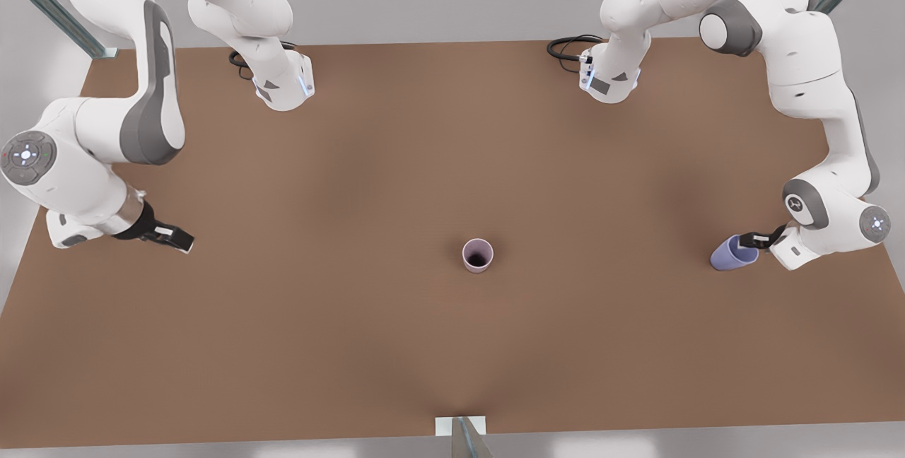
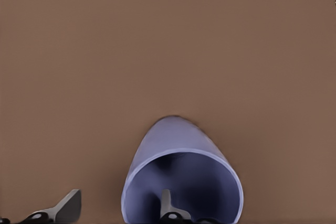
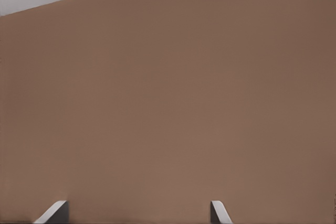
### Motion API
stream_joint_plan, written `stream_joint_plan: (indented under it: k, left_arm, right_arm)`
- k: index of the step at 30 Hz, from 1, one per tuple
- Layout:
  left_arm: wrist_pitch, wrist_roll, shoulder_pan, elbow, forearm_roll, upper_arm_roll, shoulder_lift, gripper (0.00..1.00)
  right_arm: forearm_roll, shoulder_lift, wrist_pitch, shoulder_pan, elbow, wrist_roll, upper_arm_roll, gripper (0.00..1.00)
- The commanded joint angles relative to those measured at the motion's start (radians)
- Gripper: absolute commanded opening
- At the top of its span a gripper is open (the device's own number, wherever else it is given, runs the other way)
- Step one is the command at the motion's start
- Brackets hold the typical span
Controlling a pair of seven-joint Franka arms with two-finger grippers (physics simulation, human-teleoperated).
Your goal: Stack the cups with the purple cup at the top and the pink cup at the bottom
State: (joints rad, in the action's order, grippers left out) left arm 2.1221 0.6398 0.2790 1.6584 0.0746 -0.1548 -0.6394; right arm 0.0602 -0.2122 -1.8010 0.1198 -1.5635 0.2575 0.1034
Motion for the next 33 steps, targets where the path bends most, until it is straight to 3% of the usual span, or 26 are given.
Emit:
stream_joint_plan:
  k: [1, 3, 7, 13, 19, 25, 33]
  left_arm:
    - [0.024, 0.158, -0.001, 0.0, 0.024, 0.0, -0.002, 0.41]
    - [0.019, 0.158, -0.001, 0.0, 0.036, 0.0, 0.0, 0.31]
    - [0.018, 0.15, -0.011, 0.0, 0.056, 0.008, 0.0, 0.21]
    - [-0.096, 0.001, -0.096, -0.012, 0.054, 0.009, 0.076, 0.21]
    - [-0.315, -0.491, -0.412, -0.048, 0.056, 0.027, 0.236, 0.21]
    - [-0.303, -1.002, -0.466, -0.101, 0.088, 0.296, 0.218, 0.21]
    - [-0.252, -1.398, -0.678, -0.373, 0.086, 0.299, 0.009, 0.21]
  right_arm:
    - [-0.002, -0.021, 0.052, 0.003, 0.048, -0.411, 0.001, 1.0]
    - [-0.003, -0.023, 0.069, 0.006, 0.095, -0.414, 0.001, 1.0]
    - [-0.006, -0.023, 0.069, 0.006, 0.111, -0.414, 0.001, 1.0]
    - [-0.006, -0.021, 0.071, 0.004, 0.111, -0.414, 0.001, 1.0]
    - [-0.013, -0.027, 0.098, 0.009, 0.152, -0.409, -0.001, 1.0]
    - [-0.013, -0.023, 0.112, 0.008, 0.168, -0.409, -0.001, 1.0]
    - [-0.025, -0.024, 0.112, 0.015, 0.187, -0.409, -0.005, 1.0]
